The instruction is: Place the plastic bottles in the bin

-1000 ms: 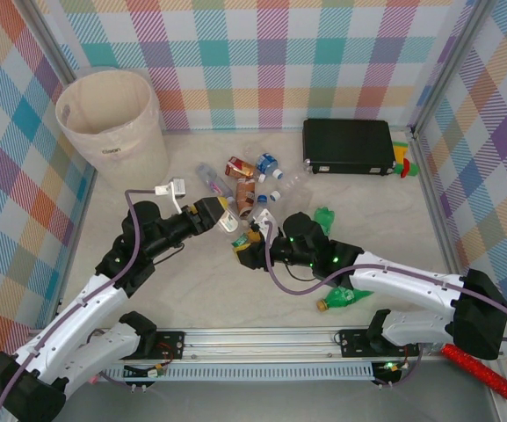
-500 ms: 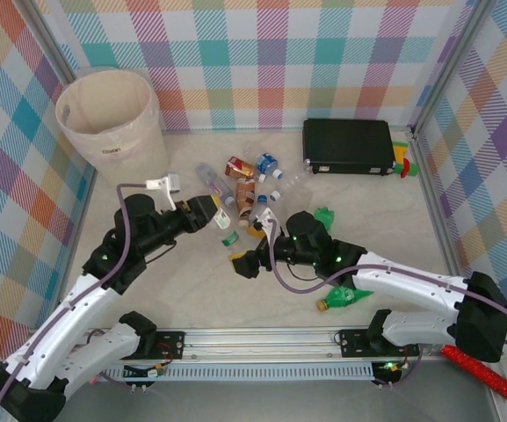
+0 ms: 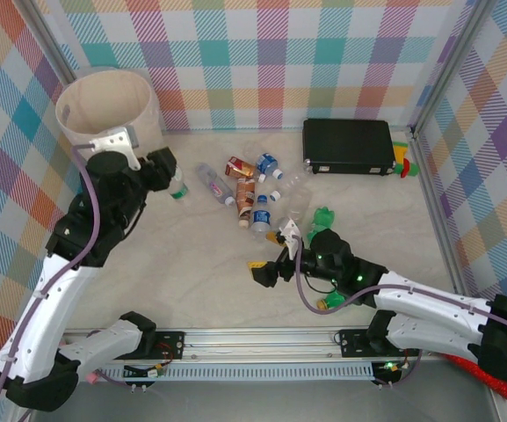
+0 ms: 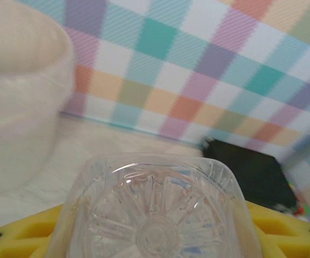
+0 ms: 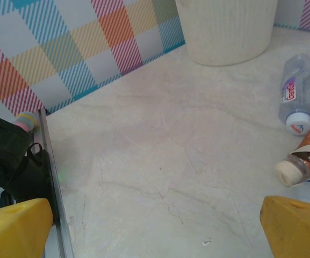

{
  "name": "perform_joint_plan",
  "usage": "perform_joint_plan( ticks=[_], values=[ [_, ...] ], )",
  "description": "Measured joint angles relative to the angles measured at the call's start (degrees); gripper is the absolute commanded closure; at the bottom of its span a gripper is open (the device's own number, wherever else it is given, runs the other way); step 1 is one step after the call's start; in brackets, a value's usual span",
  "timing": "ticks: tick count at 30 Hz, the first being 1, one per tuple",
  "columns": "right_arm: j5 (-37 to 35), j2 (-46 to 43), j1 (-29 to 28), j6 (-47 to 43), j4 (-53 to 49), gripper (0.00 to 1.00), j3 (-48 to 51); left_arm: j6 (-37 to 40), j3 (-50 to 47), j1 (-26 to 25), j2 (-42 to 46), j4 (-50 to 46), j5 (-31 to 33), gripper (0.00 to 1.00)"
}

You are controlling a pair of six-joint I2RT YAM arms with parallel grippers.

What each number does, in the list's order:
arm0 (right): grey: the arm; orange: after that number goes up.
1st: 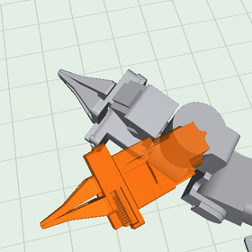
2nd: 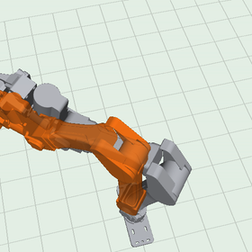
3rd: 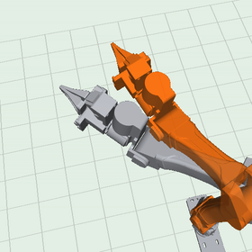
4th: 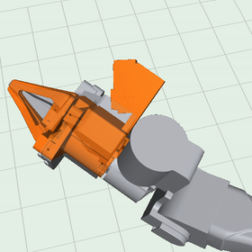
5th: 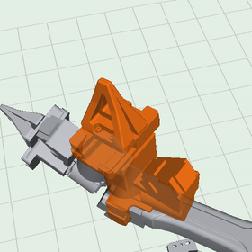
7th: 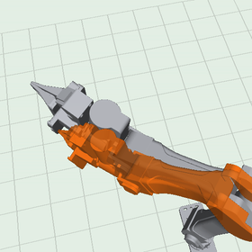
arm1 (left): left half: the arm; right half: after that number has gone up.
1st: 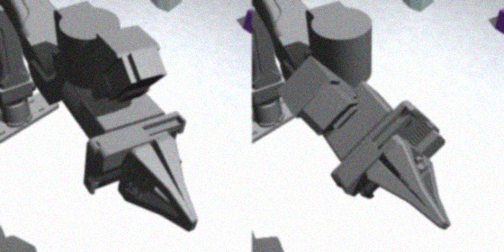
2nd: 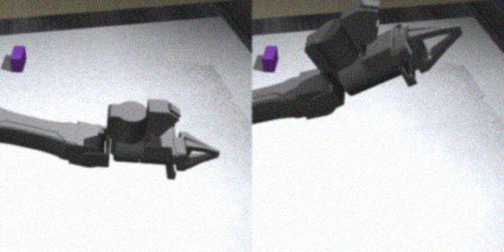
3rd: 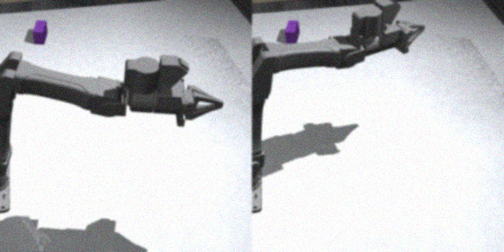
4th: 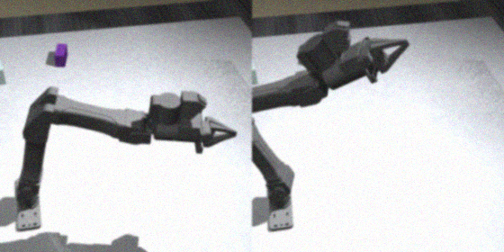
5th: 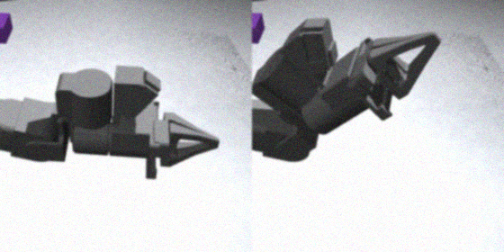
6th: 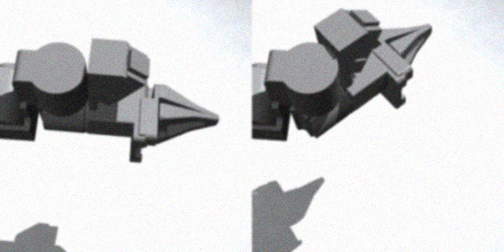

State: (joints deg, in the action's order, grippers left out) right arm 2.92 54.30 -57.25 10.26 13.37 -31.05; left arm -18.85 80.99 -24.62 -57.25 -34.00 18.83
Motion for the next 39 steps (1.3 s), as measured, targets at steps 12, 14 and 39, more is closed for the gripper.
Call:
perform_joint_plan(
  ticks=[12, 14, 39],
  values=[
    [-0.24, -2.64, 0.20, 0.90, 1.84, 0.01, 1.51, 6.12, 17.97, 14.36, -16.63, 5.49, 12.92, 0.60],
    [-0.09, -2.73, 0.20, 1.09, 2.19, 0.01, 1.77, 6.34, 17.97, 15.93, -18.53, 8.04, 14.62, 0.61],
    [0.98, 0.31, 0.26, 1.77, 3.74, 0.01, 2.80, 6.62, 62.38, 27.34, -57.86, -0.79, 13.35, 0.07]
  ],
)
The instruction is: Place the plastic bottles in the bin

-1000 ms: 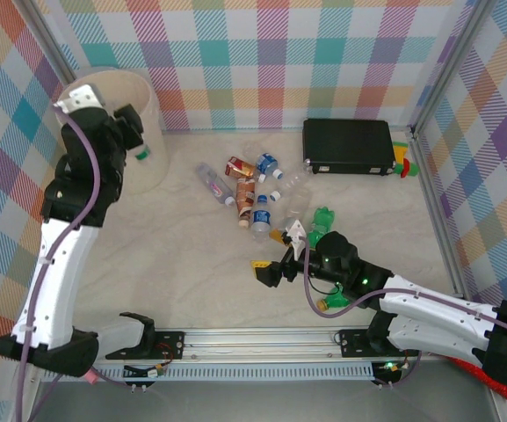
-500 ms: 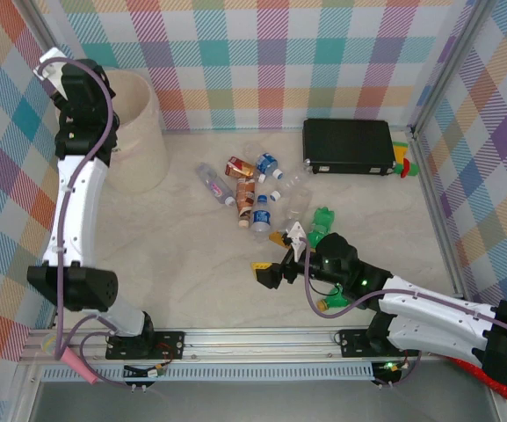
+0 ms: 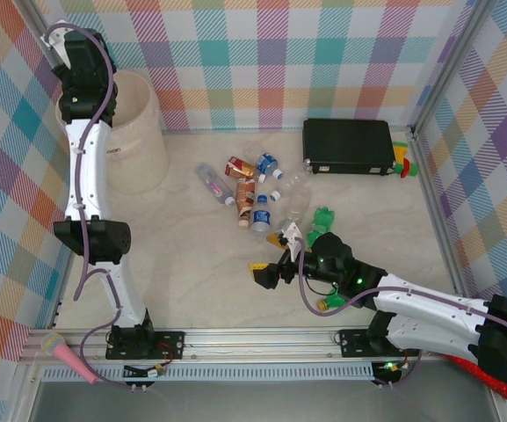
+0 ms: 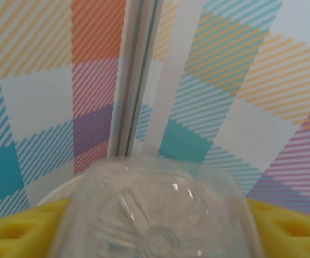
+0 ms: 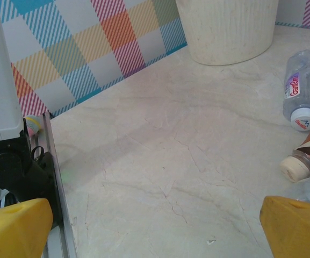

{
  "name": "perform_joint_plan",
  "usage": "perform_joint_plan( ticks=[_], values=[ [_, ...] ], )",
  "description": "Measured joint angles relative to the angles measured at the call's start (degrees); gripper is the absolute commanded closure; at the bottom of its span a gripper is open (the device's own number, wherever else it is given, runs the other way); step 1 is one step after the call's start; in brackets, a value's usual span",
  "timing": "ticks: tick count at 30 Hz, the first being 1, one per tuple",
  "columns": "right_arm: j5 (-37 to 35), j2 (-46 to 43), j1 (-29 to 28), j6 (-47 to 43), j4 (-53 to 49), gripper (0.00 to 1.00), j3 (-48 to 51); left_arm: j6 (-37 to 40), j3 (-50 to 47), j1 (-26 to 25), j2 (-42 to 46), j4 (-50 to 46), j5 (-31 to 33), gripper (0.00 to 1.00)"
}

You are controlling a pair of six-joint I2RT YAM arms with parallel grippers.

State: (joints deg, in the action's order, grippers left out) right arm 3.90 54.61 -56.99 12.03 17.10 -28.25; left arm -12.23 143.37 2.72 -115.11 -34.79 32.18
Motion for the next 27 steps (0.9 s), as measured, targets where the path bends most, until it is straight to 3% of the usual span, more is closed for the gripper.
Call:
perform_joint_plan(
  ticks=[9, 15, 21, 27],
  values=[
    [0.00, 0.09, 0.00, 0.22, 0.02, 0.01, 0.00, -2.86, -10.05, -0.33, 4.72, -1.11, -1.75, 0.04],
    [-1.16, 0.39, 0.00, 0.22, 0.02, 0.01, 0.00, -6.75, -26.51, -3.41, 17.57, 1.88, -2.45, 0.03],
    [-4.76, 1.92, 0.00, 0.46, -0.61, 0.01, 0.00, -10.75, -47.39, -11.63, 33.70, 6.12, -4.96, 0.00],
    [-9.44, 3.28, 0.46, 0.85, -0.20, 0.01, 0.00, -12.33, -62.14, -22.53, 44.15, 5.42, -6.21, 0.00]
  ],
)
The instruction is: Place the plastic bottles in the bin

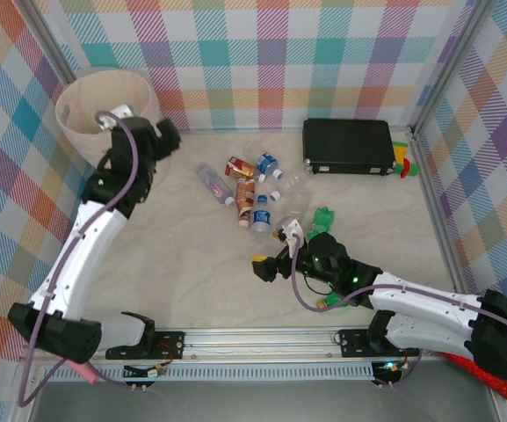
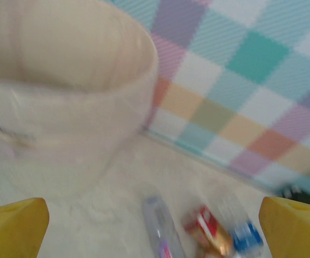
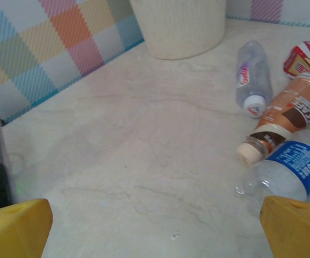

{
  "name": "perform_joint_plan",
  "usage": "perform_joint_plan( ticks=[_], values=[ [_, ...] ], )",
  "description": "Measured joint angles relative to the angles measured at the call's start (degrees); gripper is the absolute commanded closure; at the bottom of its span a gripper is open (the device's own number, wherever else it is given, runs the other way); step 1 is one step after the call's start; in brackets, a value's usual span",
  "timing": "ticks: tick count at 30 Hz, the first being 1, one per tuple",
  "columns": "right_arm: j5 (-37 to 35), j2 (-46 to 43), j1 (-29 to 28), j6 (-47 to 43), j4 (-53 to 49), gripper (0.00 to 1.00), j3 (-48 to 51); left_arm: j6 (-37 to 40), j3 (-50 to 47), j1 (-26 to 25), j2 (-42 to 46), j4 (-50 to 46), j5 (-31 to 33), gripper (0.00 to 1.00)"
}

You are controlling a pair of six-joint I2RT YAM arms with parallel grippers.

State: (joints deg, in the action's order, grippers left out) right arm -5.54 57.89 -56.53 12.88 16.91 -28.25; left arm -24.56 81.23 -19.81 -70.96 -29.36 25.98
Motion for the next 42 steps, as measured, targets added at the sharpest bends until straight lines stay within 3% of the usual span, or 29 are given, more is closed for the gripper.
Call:
perform_joint_plan(
  ticks=[8, 15, 18, 26, 36, 42],
  values=[
    [-5.09, 5.75, 2.01, 4.85, -10.78, 0.01, -8.20, -3.85, -16.09, -14.34, 14.73, -3.78, 0.15, 0.00],
    [-9.81, 13.97, 2.75, 11.28, -22.77, 0.00, -20.68, -9.25, -28.00, -21.24, 23.19, -5.16, 0.28, 0.00],
    [-10.05, 18.75, 3.28, 14.08, -26.97, 0.04, -24.15, -11.37, -31.41, -23.26, 24.52, -5.79, 0.24, 0.00],
    [-9.18, 31.10, 5.95, 20.15, -34.91, 0.23, -32.76, -15.47, -35.58, -27.04, 29.22, -8.83, 0.63, 0.01],
    [-7.21, 41.09, 9.31, 23.30, -37.59, 0.27, -38.80, -18.32, -38.99, -27.04, 37.48, -11.28, 0.09, 0.00],
    [-5.92, 45.05, 10.78, 24.06, -37.81, 0.29, -40.26, -18.32, -39.47, -27.04, 38.16, -12.63, -0.70, 0.00]
  ],
)
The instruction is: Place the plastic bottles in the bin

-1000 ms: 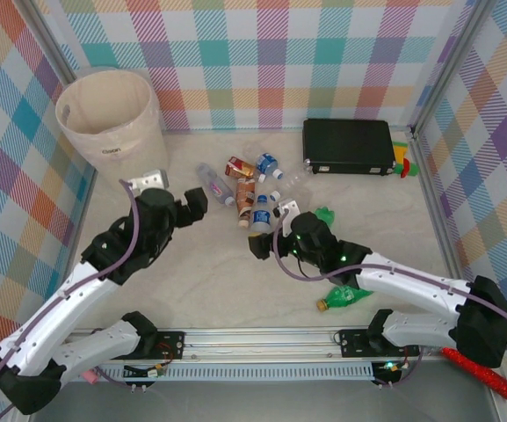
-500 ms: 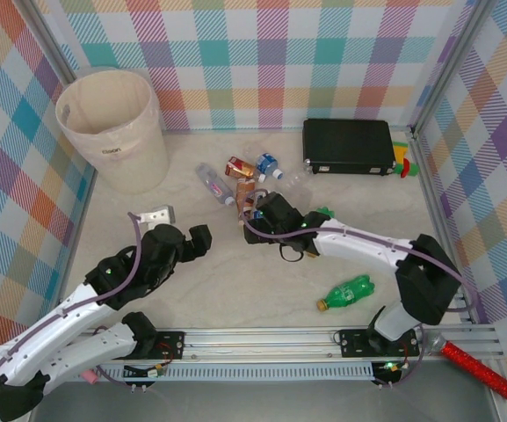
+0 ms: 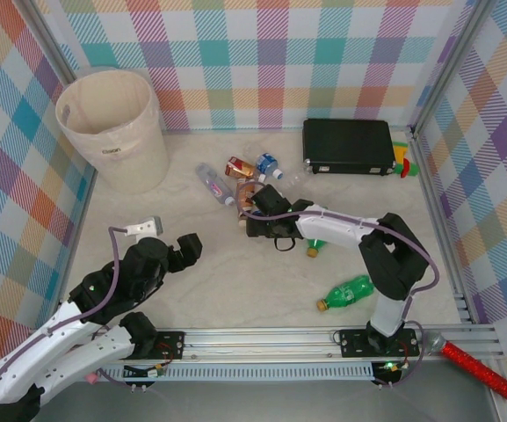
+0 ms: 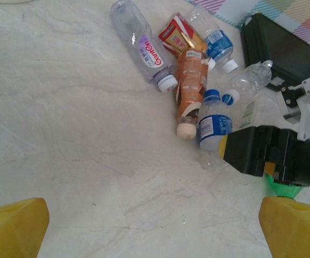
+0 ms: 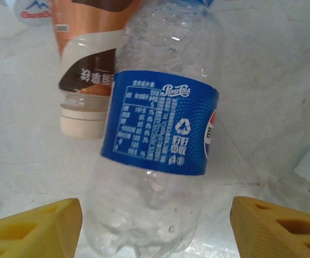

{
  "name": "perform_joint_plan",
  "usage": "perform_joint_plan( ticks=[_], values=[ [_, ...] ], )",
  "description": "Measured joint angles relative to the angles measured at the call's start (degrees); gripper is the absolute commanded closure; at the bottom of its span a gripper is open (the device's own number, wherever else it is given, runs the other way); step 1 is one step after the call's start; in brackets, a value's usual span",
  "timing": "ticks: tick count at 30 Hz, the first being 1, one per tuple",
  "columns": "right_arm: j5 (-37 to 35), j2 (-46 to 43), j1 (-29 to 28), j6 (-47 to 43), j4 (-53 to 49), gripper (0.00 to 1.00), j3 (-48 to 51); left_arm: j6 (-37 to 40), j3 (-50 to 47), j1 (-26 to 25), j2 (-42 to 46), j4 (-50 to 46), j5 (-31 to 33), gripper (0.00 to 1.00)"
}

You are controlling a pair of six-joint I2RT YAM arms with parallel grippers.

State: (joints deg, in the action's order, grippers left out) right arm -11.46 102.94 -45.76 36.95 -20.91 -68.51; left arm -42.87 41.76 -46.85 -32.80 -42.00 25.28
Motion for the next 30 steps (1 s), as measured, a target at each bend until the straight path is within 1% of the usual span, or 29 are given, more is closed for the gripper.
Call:
perform_joint_plan(
  ticks=[5, 8, 10, 21, 23, 26, 30],
  values=[
    [0.92, 3.74, 0.39, 0.15, -0.15, 0.29, -2.54, 0.00, -0.31, 0.00, 1.79, -0.70, -0.02, 0.00],
    [1.20, 5.27, 0.44, 0.09, -0.17, 0.32, -3.61, 0.00, -0.33, 0.00, 2.80, -1.09, -0.26, 0.00],
    [1.25, 5.79, 0.44, 0.09, -0.22, 0.32, -4.13, 0.00, -0.33, 0.00, 3.04, -1.36, -0.35, 0.00],
    [0.00, 7.93, 0.44, -0.48, -0.39, 0.17, -5.14, 0.00, -0.39, 0.00, 3.08, -1.44, -0.61, 0.00],
    [-0.13, 8.00, 0.44, -0.52, -0.39, 0.17, -5.14, -0.02, -0.39, 0.00, 3.08, -1.44, -0.83, 0.00],
    [-0.50, 8.07, 0.66, -0.72, -0.17, 0.22, -5.25, -0.02, -0.39, 0.00, 3.08, -1.44, -0.85, 0.00],
    [-0.52, 9.16, 0.87, -1.62, 0.39, 0.33, -6.27, -0.33, -0.39, 0.00, 3.08, -1.44, -0.85, 0.00]
  ],
)
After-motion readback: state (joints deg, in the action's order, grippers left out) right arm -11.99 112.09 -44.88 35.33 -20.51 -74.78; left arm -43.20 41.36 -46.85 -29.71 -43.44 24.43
